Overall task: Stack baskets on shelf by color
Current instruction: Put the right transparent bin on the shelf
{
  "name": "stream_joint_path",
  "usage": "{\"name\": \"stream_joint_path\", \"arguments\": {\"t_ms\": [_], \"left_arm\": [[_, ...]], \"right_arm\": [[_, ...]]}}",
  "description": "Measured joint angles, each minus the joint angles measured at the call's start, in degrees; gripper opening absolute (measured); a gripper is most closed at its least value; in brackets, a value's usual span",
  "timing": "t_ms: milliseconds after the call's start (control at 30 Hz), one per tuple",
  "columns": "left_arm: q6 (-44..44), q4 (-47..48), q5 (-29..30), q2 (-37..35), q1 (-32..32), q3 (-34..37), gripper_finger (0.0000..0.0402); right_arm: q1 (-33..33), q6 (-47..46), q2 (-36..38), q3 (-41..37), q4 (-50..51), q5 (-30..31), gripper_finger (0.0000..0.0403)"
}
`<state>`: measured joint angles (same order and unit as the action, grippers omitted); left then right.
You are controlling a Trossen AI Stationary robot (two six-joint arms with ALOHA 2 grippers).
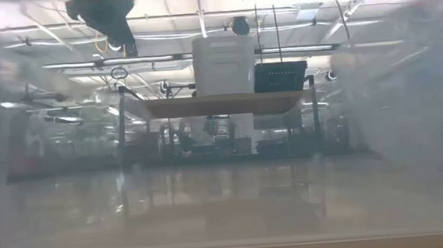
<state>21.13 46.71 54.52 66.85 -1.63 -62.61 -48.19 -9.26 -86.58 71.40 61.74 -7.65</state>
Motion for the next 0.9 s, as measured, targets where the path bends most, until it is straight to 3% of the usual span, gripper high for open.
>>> {"name": "stream_joint_path", "arguments": {"t_ms": [100, 200, 400, 567, 733, 900], "left_arm": [[0.12, 0.85, -0.77, 0.0, 0.0, -0.02, 0.0106], [1.47, 3.34, -0.73, -0.32, -0.42, -0.02, 0.0106], [6.54, 9.63, 1.0, -3.65, -1.33, -0.04, 0.0106], [12.43, 14.95, 3.97, -8.13, -2.63, -0.07, 0.0106], [12.8, 14.83, 4.15, -11.46, -3.83, -0.07, 0.0106], [12.63, 14.98, 4.39, -12.28, -4.65, -0.07, 0.0106]], "right_arm": [[3.13, -2.88, 5.63, -0.01, -6.15, 1.09, 0.0002], [7.08, -8.2, 10.4, 0.11, -15.31, 7.32, 0.0001], [18.11, -4.84, 14.17, 3.99, -20.32, 7.58, 0.0001], [25.77, 7.18, 10.53, 15.17, -21.05, 7.58, 0.0001], [30.44, 22.86, 2.82, 28.77, -21.09, 7.89, 0.0], [36.58, 32.02, -4.93, 39.88, -26.78, 14.47, 0.0]]}}
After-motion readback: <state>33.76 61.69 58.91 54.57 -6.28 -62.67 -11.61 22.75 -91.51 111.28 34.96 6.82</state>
